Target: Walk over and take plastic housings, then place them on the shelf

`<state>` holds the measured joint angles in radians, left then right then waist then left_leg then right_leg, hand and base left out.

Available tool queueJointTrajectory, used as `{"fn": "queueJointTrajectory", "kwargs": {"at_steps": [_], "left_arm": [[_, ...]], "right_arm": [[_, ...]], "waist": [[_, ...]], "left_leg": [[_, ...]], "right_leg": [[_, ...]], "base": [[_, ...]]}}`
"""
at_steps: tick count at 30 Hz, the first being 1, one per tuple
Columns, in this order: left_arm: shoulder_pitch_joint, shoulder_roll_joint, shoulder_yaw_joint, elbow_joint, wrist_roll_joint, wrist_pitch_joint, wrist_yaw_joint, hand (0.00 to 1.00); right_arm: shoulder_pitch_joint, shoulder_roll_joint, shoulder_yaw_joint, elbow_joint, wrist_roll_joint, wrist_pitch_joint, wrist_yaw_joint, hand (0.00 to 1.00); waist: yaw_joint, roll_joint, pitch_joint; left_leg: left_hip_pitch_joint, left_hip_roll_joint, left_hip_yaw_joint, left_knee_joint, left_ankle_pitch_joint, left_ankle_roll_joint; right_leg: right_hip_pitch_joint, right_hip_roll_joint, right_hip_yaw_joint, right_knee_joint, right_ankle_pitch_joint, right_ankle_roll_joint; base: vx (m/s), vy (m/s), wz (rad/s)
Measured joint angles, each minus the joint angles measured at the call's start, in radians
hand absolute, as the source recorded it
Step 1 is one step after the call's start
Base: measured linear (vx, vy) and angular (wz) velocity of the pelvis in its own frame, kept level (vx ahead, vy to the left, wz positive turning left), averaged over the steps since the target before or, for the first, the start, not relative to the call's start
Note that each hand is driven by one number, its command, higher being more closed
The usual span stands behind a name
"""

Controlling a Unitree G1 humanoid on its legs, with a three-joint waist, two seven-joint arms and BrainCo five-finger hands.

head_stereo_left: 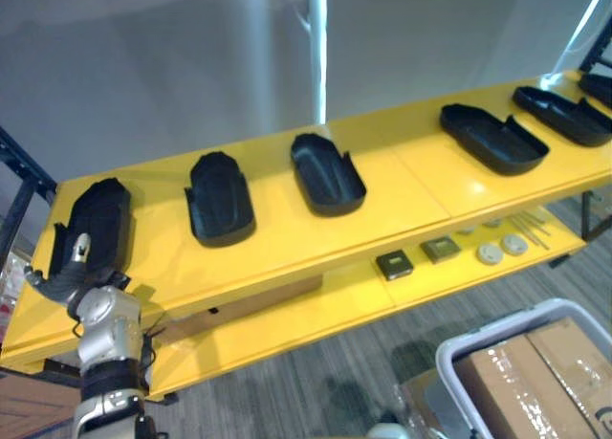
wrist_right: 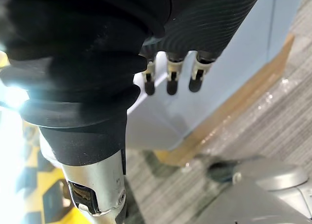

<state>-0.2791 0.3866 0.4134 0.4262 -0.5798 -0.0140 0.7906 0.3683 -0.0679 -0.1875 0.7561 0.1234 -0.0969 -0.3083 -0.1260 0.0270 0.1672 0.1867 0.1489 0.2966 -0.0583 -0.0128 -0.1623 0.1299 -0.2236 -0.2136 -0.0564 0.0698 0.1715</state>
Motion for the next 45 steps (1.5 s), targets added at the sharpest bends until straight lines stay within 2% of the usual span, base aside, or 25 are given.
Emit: {"fn": "queueJointTrajectory", "kwargs": {"at_steps": [10, 12, 15, 16, 18, 19, 23, 25, 27, 30, 32, 35, 39, 42, 45], "left_arm": [[-0.046, 0.036, -0.001, 0.07, 0.001, -0.006, 0.022, 0.0], [-0.056, 0.037, -0.002, 0.066, -0.001, -0.044, 0.017, 0.0], [-0.036, 0.035, -0.003, -0.02, 0.003, -0.067, 0.016, 0.0], [0.015, 0.018, -0.002, -0.179, 0.014, -0.088, 0.015, 0.0], [0.084, -0.037, -0.002, -0.352, 0.085, -0.115, 0.016, 0.0], [0.153, -0.108, -0.017, -0.483, 0.172, -0.142, 0.014, 0.0], [0.319, -0.241, -0.097, -0.564, 0.334, -0.159, 0.015, 0.0], [0.39, -0.252, -0.124, -0.561, 0.401, -0.159, 0.014, 0.0], [0.451, -0.251, -0.124, -0.541, 0.526, -0.162, 0.022, 0.0], [0.494, -0.249, -0.129, -0.429, 0.592, -0.201, 0.028, 0.0], [0.528, -0.25, -0.153, -0.345, 0.638, -0.204, 0.038, 0.0], [0.544, -0.283, -0.158, -0.172, 0.632, -0.205, 0.083, 0.0], [0.553, -0.299, -0.148, 0.063, 0.552, -0.205, 0.129, 0.0], [0.57, -0.326, -0.134, 0.186, 0.543, -0.197, 0.1, 0.0], [0.592, -0.346, -0.125, 0.286, 0.537, -0.14, 0.025, 0.0]], "right_arm": [[0.001, 0.0, 0.0, 0.0, 0.001, 0.011, 0.0, 0.0], [0.002, 0.0, 0.0, 0.0, 0.001, 0.009, 0.0, 0.0], [0.002, 0.001, 0.0, 0.0, 0.001, 0.006, 0.001, 0.0], [0.002, 0.001, 0.0, 0.0, 0.001, 0.004, 0.001, 0.0], [0.002, 0.004, -0.004, 0.001, 0.001, -0.006, 0.0, 0.0], [0.001, 0.01, -0.006, 0.001, 0.001, -0.011, 0.0, 0.0], [-0.008, 0.015, -0.006, 0.007, 0.001, -0.015, 0.002, 0.0], [-0.036, 0.014, -0.007, 0.019, 0.011, -0.016, 0.003, 0.0], [-0.075, 0.009, -0.007, 0.027, 0.028, -0.016, 0.004, 0.0], [-0.105, 0.006, -0.008, 0.055, 0.071, -0.013, 0.05, 0.0], [-0.113, 0.001, -0.008, 0.069, 0.08, -0.021, 0.075, 0.0], [-0.127, -0.002, -0.008, 0.08, 0.1, -0.059, 0.106, 0.0], [-0.14, -0.003, -0.007, 0.088, 0.131, -0.085, 0.126, 0.0], [-0.151, -0.002, -0.007, 0.114, 0.146, -0.096, 0.137, 0.0], [-0.153, -0.002, -0.008, 0.127, 0.175, -0.102, 0.16, 0.0]], "waist": [[-0.001, -0.012, 0.007], [-0.001, -0.012, 0.007], [0.003, -0.012, 0.007], [0.006, -0.012, 0.007], [0.008, -0.01, 0.005], [0.011, -0.007, 0.004], [0.04, 0.002, -0.002], [0.06, -0.001, -0.004], [0.082, -0.006, -0.008], [0.092, -0.014, -0.016], [0.101, -0.016, -0.029], [0.111, -0.022, -0.034], [0.111, -0.042, -0.042], [0.112, -0.053, -0.045], [0.111, -0.059, -0.049]], "left_leg": [[-0.014, 0.001, 0.015, 0.021, -0.006, 0.003], [-0.014, 0.001, 0.014, 0.023, -0.006, 0.003], [-0.016, 0.001, 0.011, 0.025, -0.006, 0.003], [-0.018, 0.0, 0.008, 0.025, -0.008, 0.003], [-0.03, -0.001, -0.002, 0.026, -0.01, 0.002], [-0.032, -0.002, -0.018, 0.025, -0.01, 0.002], [-0.029, 0.0, -0.044, 0.024, -0.009, 0.002], [-0.028, 0.002, -0.048, 0.026, -0.009, 0.002], [-0.028, 0.002, -0.053, 0.027, -0.009, 0.002], [-0.023, 0.002, -0.084, 0.028, -0.005, 0.001], [-0.021, 0.002, -0.091, 0.019, 0.001, 0.0], [-0.01, 0.0, -0.095, -0.017, 0.027, 0.001], [-0.01, 0.0, -0.099, -0.02, 0.031, 0.001], [-0.01, -0.001, -0.107, -0.021, 0.031, 0.0], [-0.011, -0.002, -0.118, -0.027, 0.032, -0.001]], "right_leg": [[-0.025, -0.002, 0.022, 0.016, 0.0, 0.0], [-0.025, -0.002, 0.022, 0.017, 0.0, 0.0], [-0.025, -0.003, 0.021, 0.017, 0.0, 0.0], [-0.023, -0.004, 0.019, 0.017, -0.002, -0.001], [-0.023, -0.005, 0.012, 0.018, -0.008, -0.008], [-0.02, -0.007, -0.004, 0.019, -0.01, -0.007], [0.005, -0.005, -0.032, 0.02, -0.013, -0.004], [0.011, -0.003, -0.036, 0.016, -0.013, -0.005], [0.016, -0.004, -0.041, 0.016, -0.013, -0.005], [0.048, -0.004, -0.08, 0.01, -0.018, -0.011], [0.05, -0.003, -0.086, 0.01, -0.019, -0.013], [0.05, -0.002, -0.094, 0.009, -0.023, -0.017], [0.052, -0.002, -0.101, 0.009, -0.022, -0.014], [0.06, -0.003, -0.11, 0.006, -0.021, -0.01], [0.067, -0.002, -0.117, -0.001, -0.026, -0.001]], "base": [[0.0, 0.003, -0.04], [0.0, 0.0, 0.0], [0.0, 0.0, 0.0], [-0.02, 0.004, 0.05], [-0.01, 0.005, 0.16], [0.02, 0.002, 0.23], [0.03, -0.006, 0.2], [0.0, -0.003, 0.15], [-0.01, 0.002, 0.03], [-0.02, -0.007, 0.27], [-0.03, -0.005, 0.11], [-0.04, -0.004, 0.07], [-0.03, 0.0, 0.04], [-0.01, 0.003, 0.08], [-0.01, 0.0, 0.07]]}}
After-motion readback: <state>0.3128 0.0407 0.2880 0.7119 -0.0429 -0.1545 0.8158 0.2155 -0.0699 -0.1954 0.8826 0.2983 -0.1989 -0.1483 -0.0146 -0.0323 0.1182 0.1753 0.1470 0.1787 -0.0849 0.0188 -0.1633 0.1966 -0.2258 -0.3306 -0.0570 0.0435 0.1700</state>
